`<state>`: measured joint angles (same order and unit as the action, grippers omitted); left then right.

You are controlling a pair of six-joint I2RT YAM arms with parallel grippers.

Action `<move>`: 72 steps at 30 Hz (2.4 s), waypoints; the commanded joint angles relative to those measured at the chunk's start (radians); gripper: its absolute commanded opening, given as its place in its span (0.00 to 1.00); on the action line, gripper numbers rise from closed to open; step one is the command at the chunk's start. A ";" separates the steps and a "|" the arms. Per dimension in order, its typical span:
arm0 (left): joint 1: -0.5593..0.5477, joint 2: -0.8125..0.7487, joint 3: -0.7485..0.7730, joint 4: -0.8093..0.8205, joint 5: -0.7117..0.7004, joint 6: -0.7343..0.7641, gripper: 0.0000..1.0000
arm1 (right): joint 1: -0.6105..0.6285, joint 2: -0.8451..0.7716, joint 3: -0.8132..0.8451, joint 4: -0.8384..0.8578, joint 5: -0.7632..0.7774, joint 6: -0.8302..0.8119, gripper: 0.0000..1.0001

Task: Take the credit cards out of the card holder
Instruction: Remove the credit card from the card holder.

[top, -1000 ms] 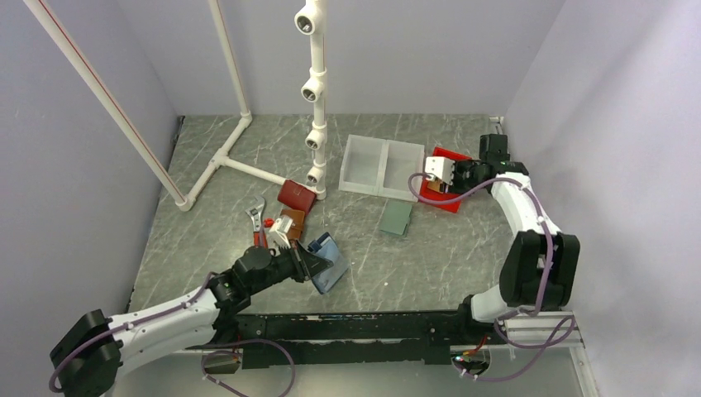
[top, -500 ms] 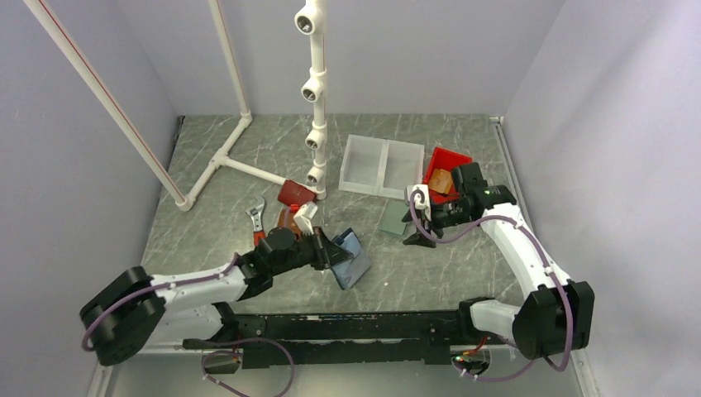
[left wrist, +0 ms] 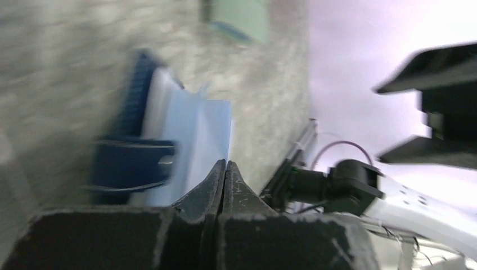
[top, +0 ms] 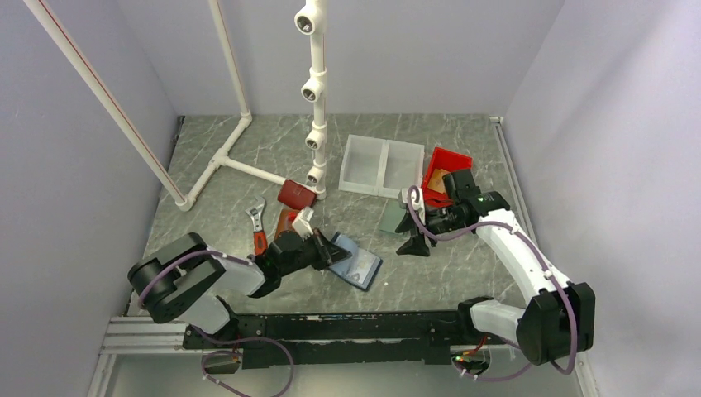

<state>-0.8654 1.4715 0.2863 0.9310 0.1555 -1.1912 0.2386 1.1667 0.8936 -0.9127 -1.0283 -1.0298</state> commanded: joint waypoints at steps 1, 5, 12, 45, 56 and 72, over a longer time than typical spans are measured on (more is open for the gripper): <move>0.025 0.000 -0.043 -0.064 -0.068 -0.038 0.00 | 0.039 0.002 -0.011 0.063 -0.002 0.035 0.62; 0.025 -0.102 0.001 -0.364 -0.105 0.014 0.00 | 0.066 0.019 -0.012 0.070 0.016 0.044 0.62; 0.023 -0.260 0.090 -0.800 -0.153 0.100 0.25 | 0.102 0.039 -0.012 0.082 0.027 0.073 0.62; 0.027 -0.287 0.071 -0.450 0.050 0.206 0.59 | 0.495 0.286 -0.017 0.408 0.468 0.429 0.06; 0.045 -0.084 0.084 -0.301 0.095 0.180 0.52 | 0.558 0.331 -0.017 0.445 0.573 0.436 0.08; 0.051 -0.037 0.097 -0.342 0.099 0.197 0.54 | 0.566 0.363 -0.011 0.442 0.612 0.433 0.09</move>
<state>-0.8211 1.4113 0.3561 0.5583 0.2321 -1.0046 0.8001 1.5169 0.8555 -0.4843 -0.4381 -0.6018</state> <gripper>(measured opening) 0.541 0.089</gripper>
